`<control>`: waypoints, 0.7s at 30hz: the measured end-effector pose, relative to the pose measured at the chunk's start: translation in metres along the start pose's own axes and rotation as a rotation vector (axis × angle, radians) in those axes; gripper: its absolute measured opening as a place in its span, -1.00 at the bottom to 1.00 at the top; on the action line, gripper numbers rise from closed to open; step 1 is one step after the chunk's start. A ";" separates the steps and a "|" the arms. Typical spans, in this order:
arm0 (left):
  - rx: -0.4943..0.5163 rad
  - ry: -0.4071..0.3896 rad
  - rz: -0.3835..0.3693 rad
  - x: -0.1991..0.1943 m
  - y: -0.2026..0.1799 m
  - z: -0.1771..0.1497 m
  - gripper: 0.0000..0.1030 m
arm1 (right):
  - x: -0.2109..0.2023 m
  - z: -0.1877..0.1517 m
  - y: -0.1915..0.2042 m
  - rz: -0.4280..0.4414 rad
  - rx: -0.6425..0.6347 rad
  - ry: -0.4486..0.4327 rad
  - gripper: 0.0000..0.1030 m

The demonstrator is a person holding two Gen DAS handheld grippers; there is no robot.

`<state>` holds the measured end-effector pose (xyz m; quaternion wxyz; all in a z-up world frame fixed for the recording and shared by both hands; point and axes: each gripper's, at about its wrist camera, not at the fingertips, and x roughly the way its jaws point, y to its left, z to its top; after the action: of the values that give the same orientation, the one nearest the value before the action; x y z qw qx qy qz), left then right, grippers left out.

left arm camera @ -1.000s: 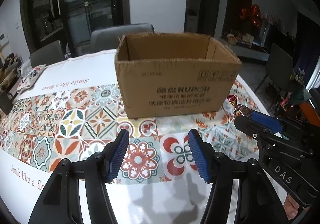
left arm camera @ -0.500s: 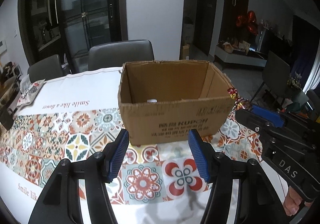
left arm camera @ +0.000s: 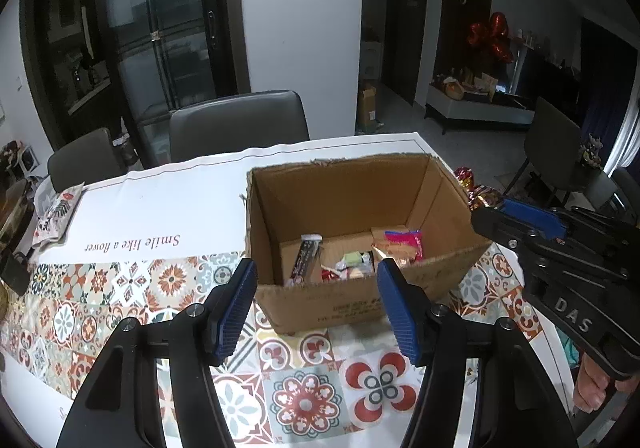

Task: Organize snacks
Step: 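Carry the foil candy into the box and open the right tool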

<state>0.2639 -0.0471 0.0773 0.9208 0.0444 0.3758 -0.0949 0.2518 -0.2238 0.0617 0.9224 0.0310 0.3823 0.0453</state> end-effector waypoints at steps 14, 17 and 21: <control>0.025 0.062 0.041 0.041 0.010 0.033 0.23 | 0.050 0.028 -0.005 -0.025 0.002 0.127 -0.53; 0.018 0.084 0.047 0.053 0.013 0.035 0.22 | 0.058 0.027 -0.003 -0.029 -0.002 0.146 -0.53; 0.012 0.115 0.050 0.067 0.017 0.038 0.22 | 0.070 0.030 -0.003 -0.038 -0.013 0.173 -0.53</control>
<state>0.3403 -0.0458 0.0580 0.8995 0.0646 0.4261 -0.0712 0.3226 -0.2203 0.0332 0.8868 0.0136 0.4608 0.0327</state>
